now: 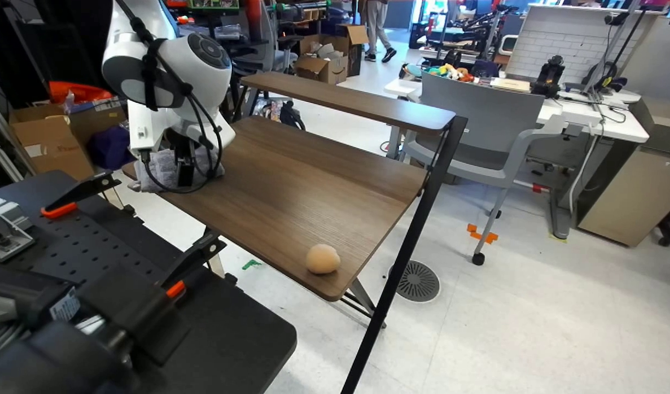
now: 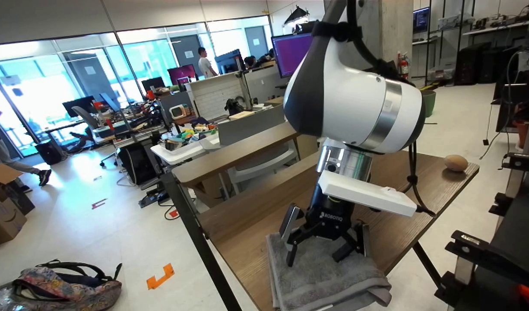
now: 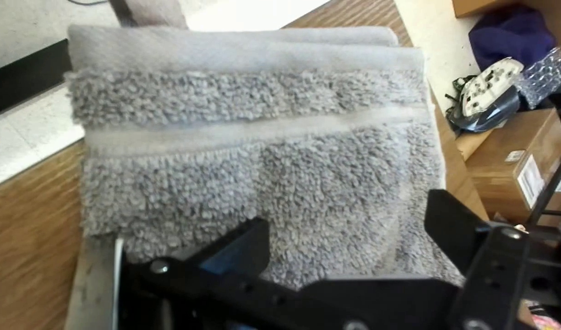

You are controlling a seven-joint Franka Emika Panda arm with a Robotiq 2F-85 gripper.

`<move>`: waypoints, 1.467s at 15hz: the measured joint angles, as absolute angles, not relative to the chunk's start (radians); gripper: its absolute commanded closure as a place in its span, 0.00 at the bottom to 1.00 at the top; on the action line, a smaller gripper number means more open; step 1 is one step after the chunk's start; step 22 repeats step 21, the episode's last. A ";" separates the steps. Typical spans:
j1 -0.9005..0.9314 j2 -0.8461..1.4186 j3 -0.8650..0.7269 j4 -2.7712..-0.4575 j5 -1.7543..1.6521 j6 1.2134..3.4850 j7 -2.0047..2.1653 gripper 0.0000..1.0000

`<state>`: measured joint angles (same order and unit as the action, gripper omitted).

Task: Move the brown object forward then use the towel to wipe the table

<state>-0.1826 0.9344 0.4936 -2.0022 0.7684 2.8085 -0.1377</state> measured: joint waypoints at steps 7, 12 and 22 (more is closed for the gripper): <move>-0.171 0.875 0.268 -1.981 0.764 2.763 0.015 0.00; -0.192 0.864 0.185 -1.946 0.764 2.763 0.008 0.00; -0.336 0.665 0.375 -1.947 0.956 2.714 -0.178 0.00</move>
